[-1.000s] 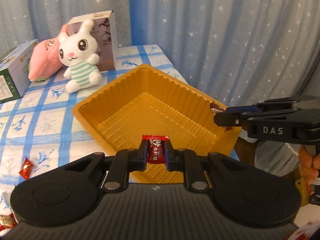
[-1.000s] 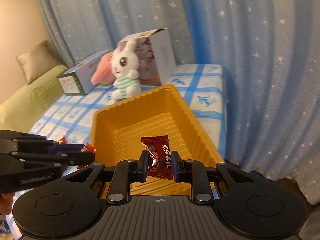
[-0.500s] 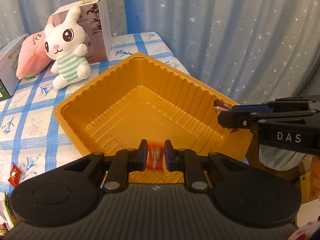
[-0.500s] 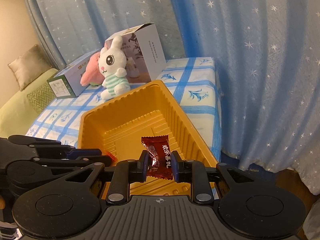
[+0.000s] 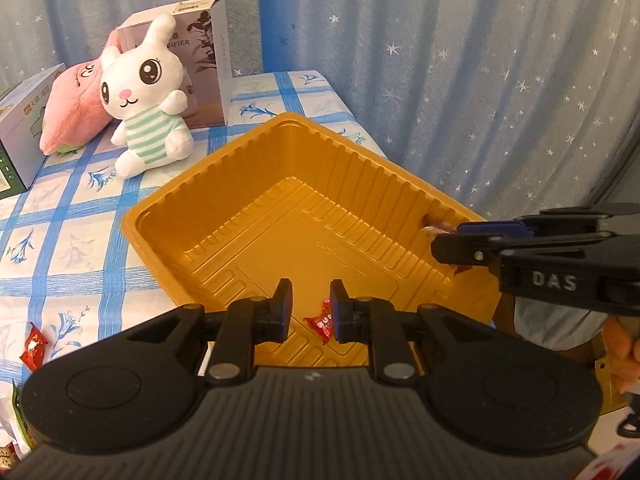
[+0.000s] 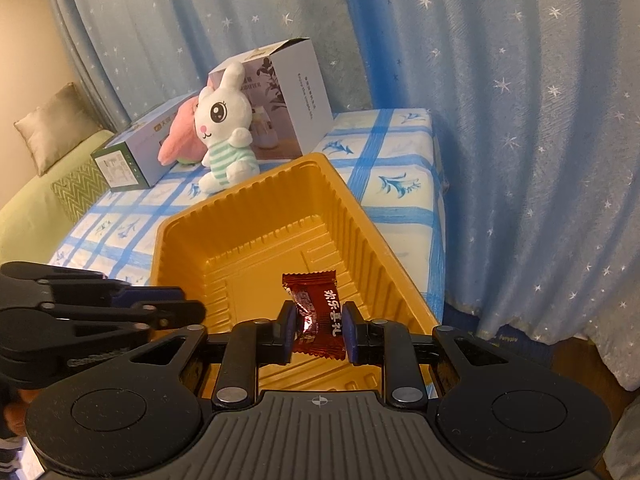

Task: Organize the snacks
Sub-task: 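Open the left and right grippers to drop the candies into the tray, then move both grippers back toward the scattered snacks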

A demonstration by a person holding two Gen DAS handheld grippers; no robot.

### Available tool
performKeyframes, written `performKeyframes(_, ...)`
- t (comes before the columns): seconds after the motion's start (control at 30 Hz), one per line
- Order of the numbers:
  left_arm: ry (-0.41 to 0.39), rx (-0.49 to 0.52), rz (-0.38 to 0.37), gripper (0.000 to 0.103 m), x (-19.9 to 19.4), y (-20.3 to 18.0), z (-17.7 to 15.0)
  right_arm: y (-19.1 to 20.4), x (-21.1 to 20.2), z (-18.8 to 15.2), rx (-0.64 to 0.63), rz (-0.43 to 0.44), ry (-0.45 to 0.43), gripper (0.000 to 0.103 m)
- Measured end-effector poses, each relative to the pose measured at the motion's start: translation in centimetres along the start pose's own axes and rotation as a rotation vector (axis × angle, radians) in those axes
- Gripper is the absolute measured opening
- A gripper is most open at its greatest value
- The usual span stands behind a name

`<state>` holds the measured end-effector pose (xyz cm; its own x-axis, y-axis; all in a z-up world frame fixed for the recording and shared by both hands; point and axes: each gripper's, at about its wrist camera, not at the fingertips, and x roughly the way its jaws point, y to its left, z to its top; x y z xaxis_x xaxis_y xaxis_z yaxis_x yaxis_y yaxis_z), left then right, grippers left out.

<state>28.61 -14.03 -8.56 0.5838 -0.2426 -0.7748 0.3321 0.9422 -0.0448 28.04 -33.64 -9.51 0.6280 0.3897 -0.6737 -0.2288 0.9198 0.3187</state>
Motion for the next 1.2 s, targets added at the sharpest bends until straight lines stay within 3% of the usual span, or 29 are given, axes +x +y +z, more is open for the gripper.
performKeyframes(0.13, -0.014, -0.014, 0.005, 0.025, -1.1, 0.6, -0.2, 0.0, 0.4, 0.2, 0.026, 0.008, -0.01, 0.025)
performKeyframes(0.3, -0.022, -0.034, 0.01, 0.026, -2.5, 1.5, -0.7, 0.1, 0.1, 0.4, 0.02, 0.015, -0.014, 0.028)
performKeyframes(0.57, -0.047, -0.065, 0.009, 0.026, -5.7, 2.9, -2.1, 0.8, -2.0, -0.5, 0.026, 0.028, -0.049, 0.053)
performKeyframes(0.93, -0.068, -0.135, 0.044, 0.026, -11.2, 5.2, -6.4, 3.6, -5.3, -3.2, -0.012, 0.049, -0.072, 0.057)
performKeyframes(1.2, -0.059, -0.201, 0.117, 0.026, -14.3, 7.3, -10.4, 6.8, -7.0, -5.6, -0.064, 0.085, -0.066, 0.057)
